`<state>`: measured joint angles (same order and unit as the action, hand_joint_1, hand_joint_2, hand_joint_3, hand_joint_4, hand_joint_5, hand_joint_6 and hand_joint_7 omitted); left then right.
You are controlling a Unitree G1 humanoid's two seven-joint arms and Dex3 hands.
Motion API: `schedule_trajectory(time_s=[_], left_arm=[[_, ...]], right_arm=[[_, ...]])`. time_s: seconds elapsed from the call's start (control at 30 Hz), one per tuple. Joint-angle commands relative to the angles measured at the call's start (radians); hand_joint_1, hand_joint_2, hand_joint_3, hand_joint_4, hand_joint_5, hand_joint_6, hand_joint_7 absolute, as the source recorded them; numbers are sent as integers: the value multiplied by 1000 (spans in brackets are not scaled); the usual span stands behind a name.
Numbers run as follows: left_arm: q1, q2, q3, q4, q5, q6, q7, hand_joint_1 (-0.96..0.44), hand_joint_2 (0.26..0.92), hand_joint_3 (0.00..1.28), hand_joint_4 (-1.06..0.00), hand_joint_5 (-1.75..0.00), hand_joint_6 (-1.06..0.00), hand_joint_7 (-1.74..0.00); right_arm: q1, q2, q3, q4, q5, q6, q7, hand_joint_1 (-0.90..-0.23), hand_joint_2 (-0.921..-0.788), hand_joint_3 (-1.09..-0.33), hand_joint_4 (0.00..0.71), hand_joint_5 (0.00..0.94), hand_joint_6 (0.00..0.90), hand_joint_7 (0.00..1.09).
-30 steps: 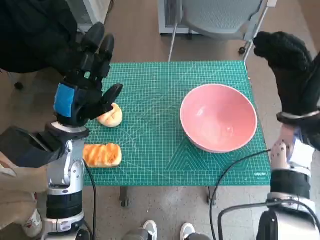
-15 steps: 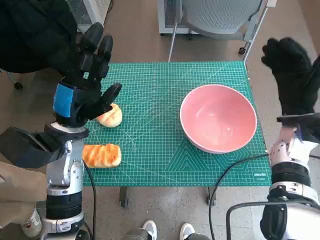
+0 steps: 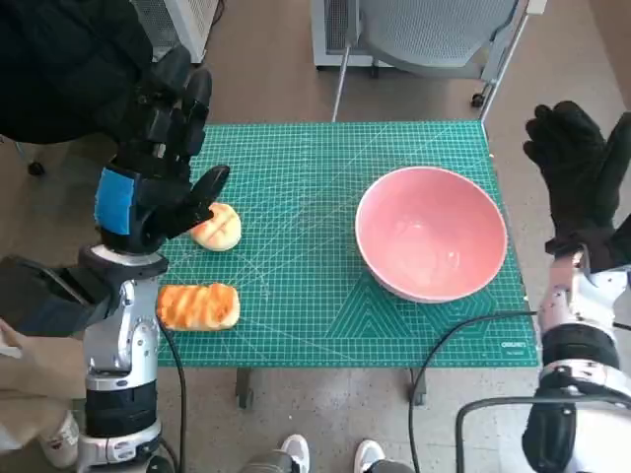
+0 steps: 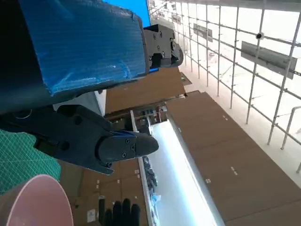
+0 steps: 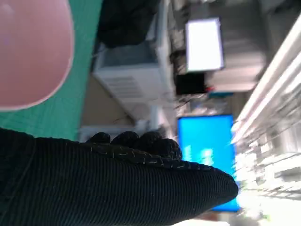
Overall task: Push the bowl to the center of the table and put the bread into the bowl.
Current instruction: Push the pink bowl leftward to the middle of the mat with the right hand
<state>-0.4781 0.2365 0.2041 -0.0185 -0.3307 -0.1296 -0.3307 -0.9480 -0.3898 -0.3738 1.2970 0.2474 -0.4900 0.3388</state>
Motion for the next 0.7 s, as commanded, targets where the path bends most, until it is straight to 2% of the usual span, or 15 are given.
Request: schedule_trajectory(time_s=[0.03, 0.37, 0.7], left_arm=[[12, 11, 7, -26, -3, 11, 6, -378, 864, 515, -39, -13, 1, -351], [22, 18, 18, -41, -10, 25, 4, -378, 854, 537, -38, -14, 1, -358], [31, 25, 24, -50, -12, 32, 1, -376, 846, 555, -37, -15, 1, -373]], right_arm=[[36, 8, -1, 22, -23, 41, -30, -691, -921, -965, 282, 12, 353, 45], [57, 18, -16, 30, -32, 73, -52, -703, -921, -953, 326, 23, 366, 46], [66, 30, -27, 34, -29, 105, -60, -708, -921, -947, 321, 10, 369, 41]])
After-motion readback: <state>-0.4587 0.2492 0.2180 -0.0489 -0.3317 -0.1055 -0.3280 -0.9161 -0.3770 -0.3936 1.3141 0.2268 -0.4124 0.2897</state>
